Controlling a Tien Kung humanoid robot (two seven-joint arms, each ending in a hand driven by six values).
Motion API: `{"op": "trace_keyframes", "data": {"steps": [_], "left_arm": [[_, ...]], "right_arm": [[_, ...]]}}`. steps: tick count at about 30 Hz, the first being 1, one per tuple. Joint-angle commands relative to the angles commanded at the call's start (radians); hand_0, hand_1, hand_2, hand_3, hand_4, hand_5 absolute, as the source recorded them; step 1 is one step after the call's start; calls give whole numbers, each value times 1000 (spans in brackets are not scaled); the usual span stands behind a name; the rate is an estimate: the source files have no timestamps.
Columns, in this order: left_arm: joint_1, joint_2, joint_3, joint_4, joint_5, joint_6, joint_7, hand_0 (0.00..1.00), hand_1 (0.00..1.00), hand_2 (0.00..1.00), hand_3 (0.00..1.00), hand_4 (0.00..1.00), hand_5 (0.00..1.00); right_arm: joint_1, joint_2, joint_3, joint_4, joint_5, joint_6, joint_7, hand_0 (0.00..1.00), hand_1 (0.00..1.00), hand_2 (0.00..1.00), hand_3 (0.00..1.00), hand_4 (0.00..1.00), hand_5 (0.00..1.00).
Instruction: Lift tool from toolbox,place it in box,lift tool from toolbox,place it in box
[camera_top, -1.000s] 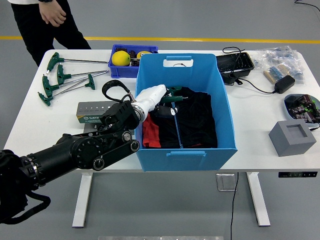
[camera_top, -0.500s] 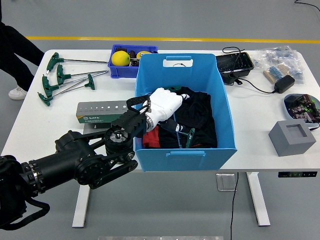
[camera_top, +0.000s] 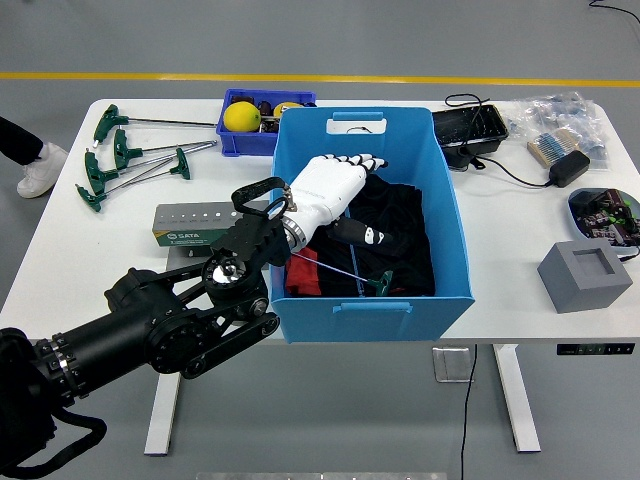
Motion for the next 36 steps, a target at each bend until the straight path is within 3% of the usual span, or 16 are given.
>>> {"op": "trace_keyframes", "data": {"steps": [4, 5, 6, 11, 12, 17, 18, 24, 31, 35, 36], "left_arm": [[69, 0, -131, -32, -140, 65, -63, 719, 787, 903, 846, 970, 599], [86, 1, -165, -39, -179, 73, -78, 719, 787, 903, 846, 970, 599], [107, 0, -198, -50, -218, 85, -96, 706, 749, 843, 795, 904, 584], [218, 0, -378, -107, -420, 134, -179, 706, 749, 843, 795, 904, 584], [234, 0, -407, -115, -459, 137, -191, 667, 701, 786, 750, 854, 594], [322, 0, -546, -163, -667, 144, -252, 667, 701, 786, 750, 854, 594], [340, 0, -573, -174, -712, 139, -263, 623, 663, 744, 730, 883, 619], [417, 0, -681, -211, -952, 99, -322, 625, 657, 737, 725, 893, 622], [488, 0, -769, -244, -945, 28, -367, 630, 656, 740, 721, 889, 619], [528, 0, -807, -280, -886, -25, -314, 630, 656, 740, 721, 889, 619], [541, 0, -821, -292, -858, -53, -281, 684, 688, 763, 734, 870, 613]], "right_arm": [[-3, 0, 1, 0, -4, 1, 0, 682, 664, 730, 574, 777, 691], [-4, 0, 1, 0, -3, 2, 0, 682, 664, 730, 574, 777, 691], [-5, 0, 1, 0, -1, 2, 1, 682, 664, 730, 574, 777, 692], [-8, 1, 3, 0, -1, 2, 3, 682, 664, 730, 574, 777, 692], [-8, 1, 3, 0, -1, 2, 3, 681, 663, 729, 574, 777, 693], [-9, 3, 7, 0, -7, 1, 1, 681, 663, 729, 574, 777, 693], [-9, 3, 9, 0, -8, 1, 1, 682, 664, 729, 573, 777, 693], [-12, 6, 17, 0, -16, 0, 0, 682, 665, 728, 573, 776, 692], [-16, 9, 24, 0, -24, -1, -2, 682, 665, 728, 573, 775, 692], [-16, 9, 25, 0, -23, 0, -1, 682, 665, 728, 573, 775, 692], [-17, 10, 26, 0, -23, 0, -1, 682, 664, 729, 574, 775, 691]]}}
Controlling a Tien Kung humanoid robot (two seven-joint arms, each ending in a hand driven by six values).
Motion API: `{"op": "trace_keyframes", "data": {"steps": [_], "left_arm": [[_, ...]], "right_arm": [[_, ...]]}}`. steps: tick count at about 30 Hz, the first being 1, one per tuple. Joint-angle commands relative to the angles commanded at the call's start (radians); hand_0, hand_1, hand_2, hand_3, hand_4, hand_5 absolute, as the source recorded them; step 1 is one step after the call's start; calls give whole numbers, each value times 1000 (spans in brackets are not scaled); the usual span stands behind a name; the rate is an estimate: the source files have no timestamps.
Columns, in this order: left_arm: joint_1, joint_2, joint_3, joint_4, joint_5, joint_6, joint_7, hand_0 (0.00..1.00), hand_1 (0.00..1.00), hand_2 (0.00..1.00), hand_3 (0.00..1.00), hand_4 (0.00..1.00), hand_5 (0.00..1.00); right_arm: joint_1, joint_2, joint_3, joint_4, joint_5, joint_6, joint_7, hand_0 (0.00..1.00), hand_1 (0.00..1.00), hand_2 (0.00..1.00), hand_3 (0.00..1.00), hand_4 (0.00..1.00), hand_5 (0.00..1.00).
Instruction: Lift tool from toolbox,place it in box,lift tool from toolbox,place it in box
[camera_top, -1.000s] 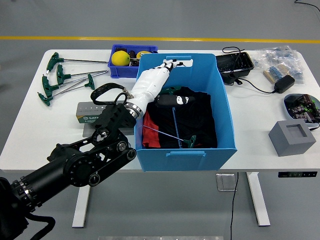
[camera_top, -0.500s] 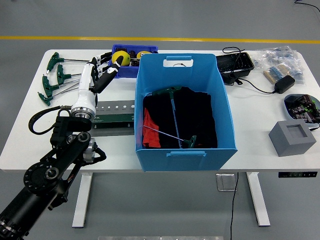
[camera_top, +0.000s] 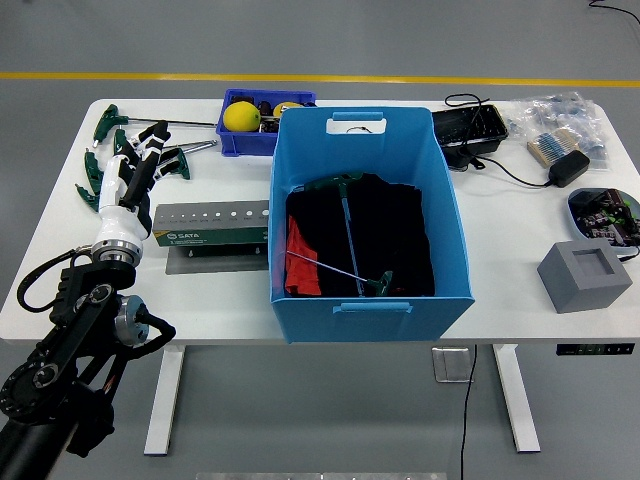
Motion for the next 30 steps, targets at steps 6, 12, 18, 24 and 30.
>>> {"op": "trace_keyframes", "data": {"steps": [6, 12, 18, 24, 30], "left_arm": [[50, 0, -47, -42, 75, -110, 92, 730, 726, 800, 743, 852, 627], [79, 0, -86, -59, 61, -133, 95, 747, 766, 827, 771, 852, 638], [93, 0, -99, -59, 6, -122, 54, 774, 803, 858, 793, 858, 677], [106, 0, -111, -54, 21, -153, 59, 857, 882, 914, 829, 882, 812], [112, 4, -116, -46, 37, -182, 55, 964, 988, 998, 890, 896, 945]], "right_arm": [[0, 2, 5, 0, -4, 0, -1, 683, 664, 728, 573, 775, 690], [1, 3, 10, 0, -7, 0, -2, 683, 664, 729, 573, 773, 690], [2, 3, 13, 0, -13, 0, -4, 683, 664, 728, 573, 772, 688], [2, 4, 18, 0, -19, 0, -5, 681, 663, 727, 573, 771, 687], [2, 4, 18, 0, -20, 0, -6, 682, 663, 727, 573, 771, 687]]}}
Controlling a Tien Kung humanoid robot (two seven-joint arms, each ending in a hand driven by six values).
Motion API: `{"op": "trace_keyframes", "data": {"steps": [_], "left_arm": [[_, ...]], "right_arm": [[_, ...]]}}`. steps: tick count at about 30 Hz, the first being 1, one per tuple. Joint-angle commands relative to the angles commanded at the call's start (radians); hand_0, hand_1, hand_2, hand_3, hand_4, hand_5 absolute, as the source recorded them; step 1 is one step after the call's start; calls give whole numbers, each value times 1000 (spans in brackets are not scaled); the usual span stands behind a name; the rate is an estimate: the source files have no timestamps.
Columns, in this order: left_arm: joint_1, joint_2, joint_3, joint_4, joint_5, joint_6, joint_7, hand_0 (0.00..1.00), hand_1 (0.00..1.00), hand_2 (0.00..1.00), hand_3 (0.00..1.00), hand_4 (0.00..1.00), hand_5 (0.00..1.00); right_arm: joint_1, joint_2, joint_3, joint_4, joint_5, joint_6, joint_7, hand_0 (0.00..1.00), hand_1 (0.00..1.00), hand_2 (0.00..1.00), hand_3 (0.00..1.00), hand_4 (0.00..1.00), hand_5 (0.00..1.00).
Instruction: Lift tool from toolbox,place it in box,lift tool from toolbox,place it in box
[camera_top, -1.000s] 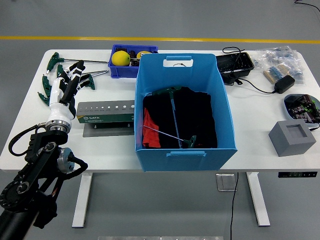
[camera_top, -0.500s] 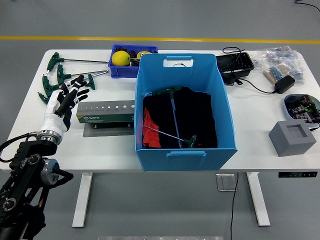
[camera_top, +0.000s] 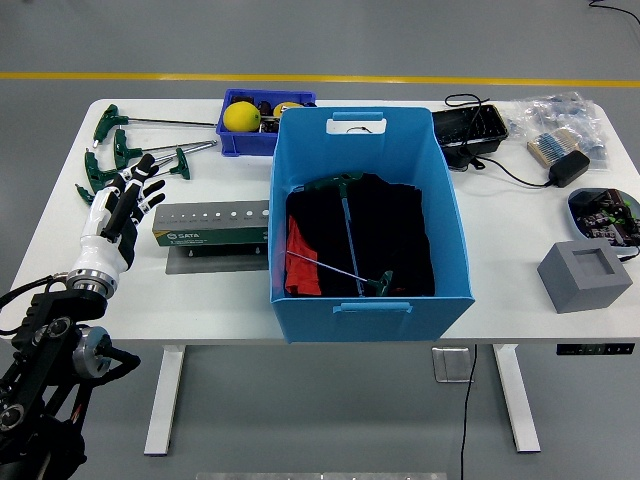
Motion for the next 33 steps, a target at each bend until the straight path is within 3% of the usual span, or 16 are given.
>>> {"op": "trace_keyframes", "data": {"steps": [6, 7, 12, 13, 33], "left_arm": [[4, 5, -6, 8, 21, -43, -2, 964, 988, 998, 890, 896, 945], [5, 6, -7, 9, 20, -45, -4, 998, 998, 998, 934, 901, 998], [4, 8, -8, 17, 18, -52, -20, 998, 998, 998, 934, 901, 998], [5, 8, -8, 18, 18, -53, -23, 998, 998, 998, 986, 900, 998], [5, 8, 0, 38, -10, -74, -40, 998, 998, 998, 998, 904, 998]], "right_arm": [[1, 0, -1, 0, 3, 0, 1, 682, 663, 727, 573, 771, 687], [1, 0, -2, 0, 3, 0, 1, 681, 663, 727, 573, 770, 687], [2, -1, -2, 0, 3, 0, 1, 681, 663, 727, 573, 770, 687], [2, -1, -1, 0, 2, 0, 1, 681, 663, 727, 573, 770, 687], [1, -1, -10, 0, 12, 2, 3, 684, 663, 727, 573, 770, 686]]}}
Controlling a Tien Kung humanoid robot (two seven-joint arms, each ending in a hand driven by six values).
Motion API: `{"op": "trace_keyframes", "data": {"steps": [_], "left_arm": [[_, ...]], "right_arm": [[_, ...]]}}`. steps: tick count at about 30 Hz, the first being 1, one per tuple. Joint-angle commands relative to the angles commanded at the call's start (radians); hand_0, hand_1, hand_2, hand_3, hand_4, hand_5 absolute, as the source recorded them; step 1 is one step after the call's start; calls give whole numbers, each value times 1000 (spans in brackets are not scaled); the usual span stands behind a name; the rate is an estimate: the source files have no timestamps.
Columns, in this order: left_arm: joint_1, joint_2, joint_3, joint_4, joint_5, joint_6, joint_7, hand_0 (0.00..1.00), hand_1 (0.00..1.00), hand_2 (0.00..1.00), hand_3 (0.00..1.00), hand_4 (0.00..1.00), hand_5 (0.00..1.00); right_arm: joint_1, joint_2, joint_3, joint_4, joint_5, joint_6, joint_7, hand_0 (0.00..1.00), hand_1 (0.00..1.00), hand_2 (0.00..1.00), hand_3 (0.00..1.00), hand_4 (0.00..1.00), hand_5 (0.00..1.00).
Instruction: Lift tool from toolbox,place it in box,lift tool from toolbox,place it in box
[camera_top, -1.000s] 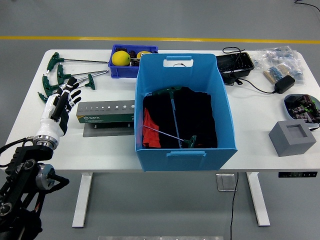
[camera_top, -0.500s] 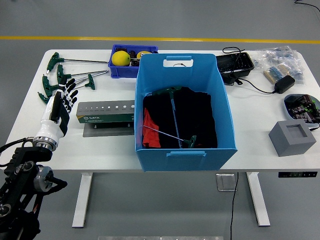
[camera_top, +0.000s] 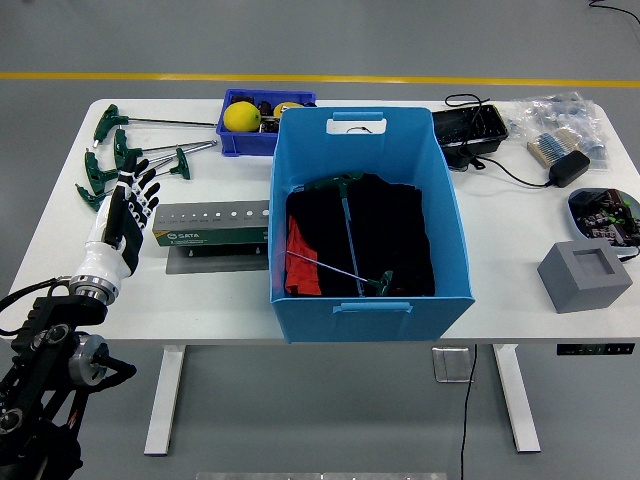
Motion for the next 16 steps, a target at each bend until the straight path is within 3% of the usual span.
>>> {"op": "trace_keyframes", "data": {"steps": [16], "left_arm": [[6, 1, -6, 3, -15, 24, -31, 998, 998, 998, 998, 908, 998]], "right_arm": [[-10, 5, 4, 0, -12, -2, -6, 682, 663, 728, 574, 769, 686]]}}
